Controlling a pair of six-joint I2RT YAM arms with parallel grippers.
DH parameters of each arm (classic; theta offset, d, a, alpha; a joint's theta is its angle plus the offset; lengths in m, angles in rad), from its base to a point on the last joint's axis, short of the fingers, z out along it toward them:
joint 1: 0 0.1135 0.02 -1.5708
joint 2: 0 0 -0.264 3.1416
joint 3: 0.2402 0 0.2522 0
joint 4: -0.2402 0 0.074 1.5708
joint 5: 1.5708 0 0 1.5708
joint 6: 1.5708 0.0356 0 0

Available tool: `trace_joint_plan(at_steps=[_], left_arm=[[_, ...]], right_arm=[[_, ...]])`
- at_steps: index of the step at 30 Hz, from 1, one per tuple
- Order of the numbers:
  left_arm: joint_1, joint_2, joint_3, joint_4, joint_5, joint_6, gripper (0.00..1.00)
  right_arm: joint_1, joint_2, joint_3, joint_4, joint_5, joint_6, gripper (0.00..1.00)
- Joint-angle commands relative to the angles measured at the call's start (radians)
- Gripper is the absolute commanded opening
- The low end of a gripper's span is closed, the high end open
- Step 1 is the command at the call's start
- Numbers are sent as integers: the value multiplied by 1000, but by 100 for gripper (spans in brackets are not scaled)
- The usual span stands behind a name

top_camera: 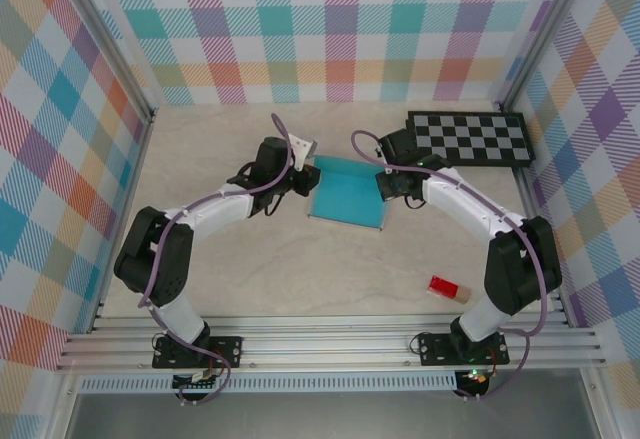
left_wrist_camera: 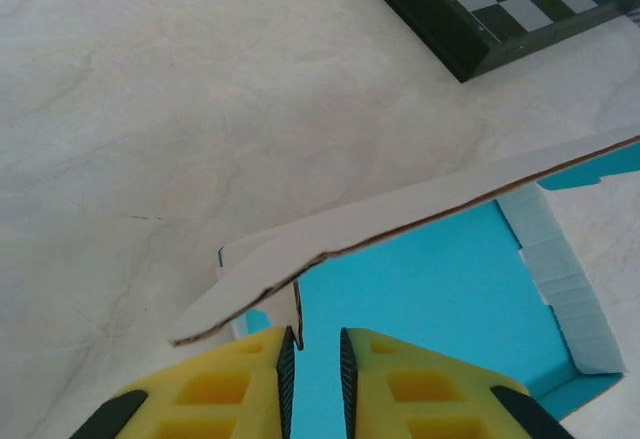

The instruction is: Fold the paper box

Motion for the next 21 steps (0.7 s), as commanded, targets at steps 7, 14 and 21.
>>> trace_joint_plan(at_steps=[7, 14, 21], left_arm=[[-38, 49, 46, 34, -105, -101, 0], [-68, 76, 72, 81, -118, -236, 0], [-105, 61, -9, 135, -128, -325, 0]], right_arm=[[9, -18, -14, 19, -44, 35, 0], [18, -61, -83, 84, -45, 127, 0], [35, -94, -168, 155, -26, 228, 0]])
